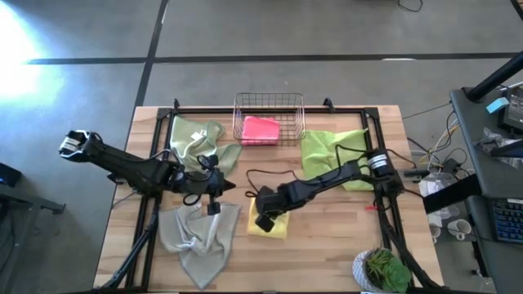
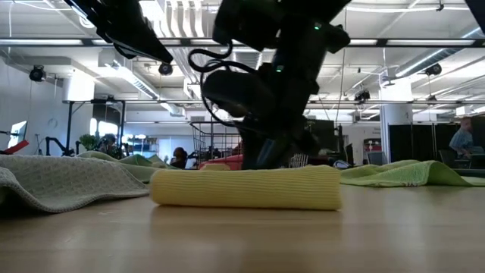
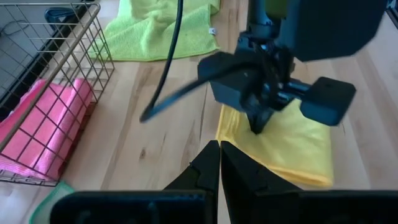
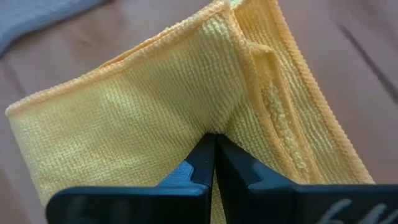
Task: Fold microfiber towels
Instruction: Stack the folded yellow microfiber cloth on top of the pink microfiber cloth in the wire basket
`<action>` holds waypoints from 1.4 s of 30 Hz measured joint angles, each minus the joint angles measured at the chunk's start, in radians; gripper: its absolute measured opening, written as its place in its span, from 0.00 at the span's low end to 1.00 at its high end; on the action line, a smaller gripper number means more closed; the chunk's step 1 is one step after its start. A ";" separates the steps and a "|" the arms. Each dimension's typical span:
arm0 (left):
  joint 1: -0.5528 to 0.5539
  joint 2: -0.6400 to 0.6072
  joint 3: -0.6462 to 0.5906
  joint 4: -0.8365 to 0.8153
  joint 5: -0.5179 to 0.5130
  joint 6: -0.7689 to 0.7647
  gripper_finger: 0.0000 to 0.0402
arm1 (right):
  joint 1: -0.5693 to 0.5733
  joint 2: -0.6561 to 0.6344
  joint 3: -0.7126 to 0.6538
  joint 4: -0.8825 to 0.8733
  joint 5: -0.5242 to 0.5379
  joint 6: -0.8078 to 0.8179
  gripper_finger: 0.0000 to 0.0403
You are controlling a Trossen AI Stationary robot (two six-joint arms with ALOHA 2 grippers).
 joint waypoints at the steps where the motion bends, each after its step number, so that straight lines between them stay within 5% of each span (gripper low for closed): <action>1: 0.000 0.000 0.000 0.000 0.000 0.000 0.00 | 0.000 0.005 0.012 -0.001 -0.007 -0.015 0.02; 9: 0.000 0.000 0.003 -0.007 0.004 0.100 0.02 | 0.011 -0.023 0.034 -0.020 0.022 -0.028 0.02; 14: -0.001 0.000 0.003 -0.010 0.015 0.100 0.14 | 0.015 -0.105 0.033 -0.084 0.050 -0.035 0.02; 21: -0.003 0.000 0.011 -0.014 0.163 0.107 0.35 | 0.068 -0.250 0.029 -0.240 0.163 -0.084 0.02; 28: -0.041 0.010 0.027 -0.010 0.185 0.103 0.39 | 0.170 -0.416 -0.063 -0.263 0.235 -0.099 0.02; 42: -0.170 0.372 0.160 0.022 0.185 0.096 0.39 | 0.292 -0.634 -0.401 -0.046 0.232 -0.023 0.02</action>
